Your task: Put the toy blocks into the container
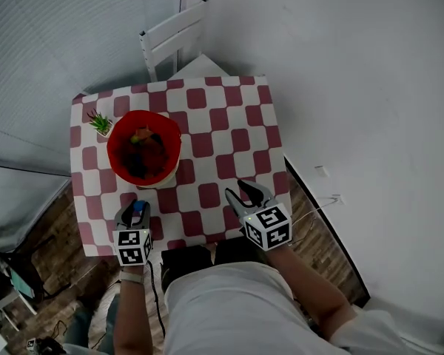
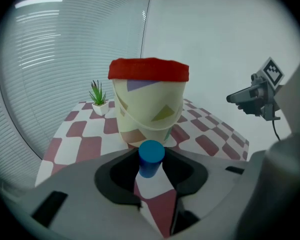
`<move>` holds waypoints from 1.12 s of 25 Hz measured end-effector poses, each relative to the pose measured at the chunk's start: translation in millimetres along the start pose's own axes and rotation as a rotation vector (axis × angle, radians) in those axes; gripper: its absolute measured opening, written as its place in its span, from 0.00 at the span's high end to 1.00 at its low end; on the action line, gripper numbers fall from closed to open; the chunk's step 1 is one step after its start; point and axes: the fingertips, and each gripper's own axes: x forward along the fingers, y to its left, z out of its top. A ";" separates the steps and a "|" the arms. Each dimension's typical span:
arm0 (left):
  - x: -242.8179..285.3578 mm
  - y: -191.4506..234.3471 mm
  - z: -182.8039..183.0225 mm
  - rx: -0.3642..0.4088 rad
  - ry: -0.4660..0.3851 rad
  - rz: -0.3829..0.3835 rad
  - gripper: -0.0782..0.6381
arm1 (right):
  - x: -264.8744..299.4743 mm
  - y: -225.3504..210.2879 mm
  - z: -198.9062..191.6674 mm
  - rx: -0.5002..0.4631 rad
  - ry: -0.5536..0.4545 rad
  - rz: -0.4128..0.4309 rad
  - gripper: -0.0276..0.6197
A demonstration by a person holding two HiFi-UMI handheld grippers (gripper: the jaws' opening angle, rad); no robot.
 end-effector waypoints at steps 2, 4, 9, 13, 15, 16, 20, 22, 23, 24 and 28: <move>-7.4 -0.7 9.5 -0.005 -0.017 0.002 0.70 | 0.2 2.1 2.7 0.001 -0.006 0.009 0.73; -15.2 -1.3 18.1 -0.008 -0.033 0.006 0.70 | -0.1 5.1 4.6 0.003 -0.013 0.019 0.73; -35.1 -2.2 44.7 -0.001 -0.064 0.020 0.70 | 0.9 9.3 9.6 0.011 -0.025 0.042 0.73; -54.7 -1.0 73.0 0.016 -0.102 0.036 0.70 | 2.1 12.7 12.6 0.015 -0.029 0.060 0.73; -63.5 -2.4 88.3 0.026 -0.125 0.037 0.70 | 2.0 14.4 13.6 0.016 -0.035 0.068 0.73; -67.2 -3.1 96.0 0.032 -0.136 0.037 0.70 | 1.9 15.2 14.5 0.017 -0.039 0.072 0.73; -76.0 -5.9 125.3 0.065 -0.168 0.031 0.70 | 1.6 18.2 19.9 0.026 -0.056 0.079 0.73; -76.6 -8.0 137.3 0.075 -0.178 0.022 0.70 | 0.8 18.3 21.9 0.031 -0.063 0.079 0.73; -76.1 -8.9 142.4 0.082 -0.181 0.019 0.70 | 0.4 18.0 23.0 0.033 -0.067 0.077 0.73; -75.2 -9.7 146.8 0.089 -0.182 0.016 0.70 | -0.1 17.7 24.0 0.036 -0.071 0.075 0.73; -67.7 -13.0 160.7 0.117 -0.178 0.002 0.70 | -3.7 14.9 27.3 0.059 -0.086 0.057 0.73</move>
